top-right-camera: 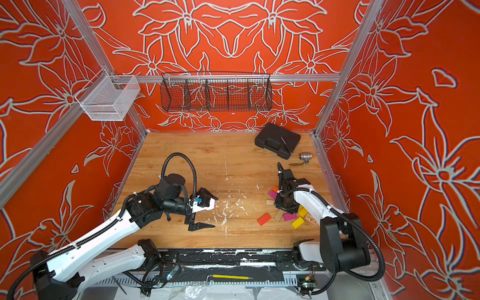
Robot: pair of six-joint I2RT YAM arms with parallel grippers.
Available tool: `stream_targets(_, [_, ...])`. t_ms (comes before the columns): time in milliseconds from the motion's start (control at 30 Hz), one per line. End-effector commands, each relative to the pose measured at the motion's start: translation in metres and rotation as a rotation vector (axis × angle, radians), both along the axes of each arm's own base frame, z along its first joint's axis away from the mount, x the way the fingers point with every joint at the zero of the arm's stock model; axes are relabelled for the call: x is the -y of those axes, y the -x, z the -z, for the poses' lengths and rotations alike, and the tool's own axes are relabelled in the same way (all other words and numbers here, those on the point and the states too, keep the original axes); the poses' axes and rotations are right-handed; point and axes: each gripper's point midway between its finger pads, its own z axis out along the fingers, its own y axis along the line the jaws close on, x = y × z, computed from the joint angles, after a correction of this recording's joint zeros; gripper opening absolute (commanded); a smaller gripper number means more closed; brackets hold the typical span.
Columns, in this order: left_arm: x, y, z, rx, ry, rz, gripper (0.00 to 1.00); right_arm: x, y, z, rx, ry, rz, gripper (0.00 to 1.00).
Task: Assemble the letter k with building blocks
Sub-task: Pick up the building block from the center of the board.
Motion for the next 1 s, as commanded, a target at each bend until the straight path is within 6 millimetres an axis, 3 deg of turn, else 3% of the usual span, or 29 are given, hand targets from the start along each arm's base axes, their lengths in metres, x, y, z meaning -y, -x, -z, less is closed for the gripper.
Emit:
stream_targets(0, [-0.001,0.006,0.003,0.001,-0.010,0.030,0.97,0.001,0.003,0.010,-0.012,0.011,0.023,0.37])
stream_targets(167, [-0.001,0.005,0.003,0.001,-0.011,0.028,0.97,-0.002,0.002,0.017,-0.025,-0.001,0.019,0.36])
stream_targets(333, [-0.001,0.004,0.005,-0.001,-0.016,0.024,0.97,-0.006,0.002,0.024,-0.040,-0.012,0.013,0.28])
stream_targets(533, [-0.002,0.002,0.004,0.010,-0.017,0.010,0.97,-0.006,0.000,0.016,-0.019,-0.004,0.021,0.24])
stream_targets(733, [-0.007,-0.017,-0.002,0.070,-0.015,-0.106,0.97,-0.009,-0.011,-0.028,0.078,-0.002,0.010,0.19])
stream_targets(967, [-0.017,-0.039,-0.006,0.121,-0.033,-0.245,0.97,-0.037,-0.047,-0.093,0.228,-0.044,-0.117,0.16])
